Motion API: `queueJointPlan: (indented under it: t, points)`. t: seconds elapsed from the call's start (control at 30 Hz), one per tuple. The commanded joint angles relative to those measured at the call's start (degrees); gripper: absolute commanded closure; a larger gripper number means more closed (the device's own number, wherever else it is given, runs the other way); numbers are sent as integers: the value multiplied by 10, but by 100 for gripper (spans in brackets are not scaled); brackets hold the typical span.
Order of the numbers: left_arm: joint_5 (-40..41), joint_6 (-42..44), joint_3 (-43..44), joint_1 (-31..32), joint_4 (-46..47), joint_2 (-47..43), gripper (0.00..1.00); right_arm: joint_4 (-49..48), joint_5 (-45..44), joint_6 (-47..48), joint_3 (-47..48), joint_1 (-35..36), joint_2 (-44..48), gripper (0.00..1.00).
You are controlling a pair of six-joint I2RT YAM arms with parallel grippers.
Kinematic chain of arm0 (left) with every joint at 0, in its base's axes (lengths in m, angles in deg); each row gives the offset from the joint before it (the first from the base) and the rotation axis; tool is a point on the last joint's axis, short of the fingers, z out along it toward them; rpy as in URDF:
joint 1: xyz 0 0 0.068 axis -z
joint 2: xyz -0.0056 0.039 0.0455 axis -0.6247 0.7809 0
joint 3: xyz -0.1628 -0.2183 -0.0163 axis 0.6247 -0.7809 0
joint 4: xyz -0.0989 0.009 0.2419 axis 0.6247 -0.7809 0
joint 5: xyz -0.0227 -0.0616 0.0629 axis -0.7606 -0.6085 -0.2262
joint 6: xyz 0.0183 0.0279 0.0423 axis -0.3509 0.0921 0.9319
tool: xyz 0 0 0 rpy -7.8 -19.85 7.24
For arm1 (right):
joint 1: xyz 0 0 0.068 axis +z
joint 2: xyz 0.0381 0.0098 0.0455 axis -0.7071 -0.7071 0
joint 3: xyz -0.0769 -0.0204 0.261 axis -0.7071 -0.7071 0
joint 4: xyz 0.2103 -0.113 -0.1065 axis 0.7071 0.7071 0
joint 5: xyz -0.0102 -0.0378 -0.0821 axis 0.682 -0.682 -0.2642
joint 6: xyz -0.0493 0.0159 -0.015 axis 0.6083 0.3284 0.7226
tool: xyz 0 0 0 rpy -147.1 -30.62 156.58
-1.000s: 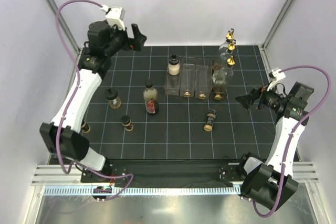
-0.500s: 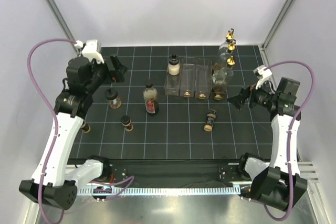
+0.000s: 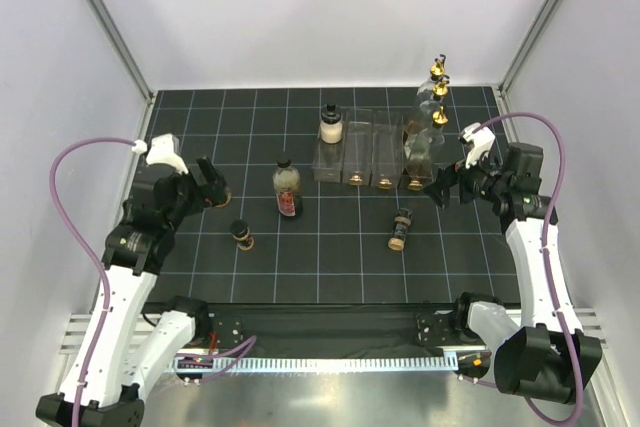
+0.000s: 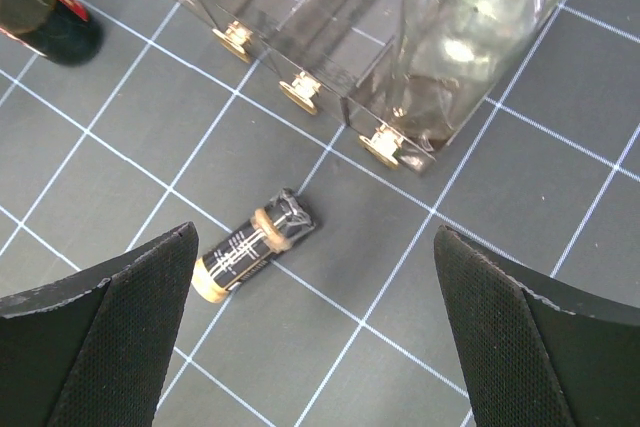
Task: Organize the condiment bottles
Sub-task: Pick up the bottle from the center of the board.
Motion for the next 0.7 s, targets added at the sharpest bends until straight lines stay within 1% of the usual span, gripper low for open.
queueJointPlan:
  t: [0.0,0.1,0.23,0.4,0.5,0.53,0.57,0.67]
  points:
    - [29,-37,-30,-3,1,0,0,-26,-16,-5,-9,3,7,0]
    - [53,-53,-51,-3,19,13,0,-25,-16,-1,-13,3,8,0]
    - [57,-77,-65,-3,69,61,2,-22,-13,2,-12,3,3,0]
    - [75,-106,-66,-3,140,160,6,-15,-13,8,-10,3,4,0]
    - [97,-119,-60,-3,172,220,6,-15,-12,9,-10,3,9,0]
    - [119,-122,-56,-3,179,234,7,-15,-11,9,-10,3,11,0]
    - [128,-127,-51,-3,185,265,8,-14,-12,10,-11,3,11,0]
    - [161,-134,-26,-3,187,309,11,-13,-12,11,-10,3,12,0]
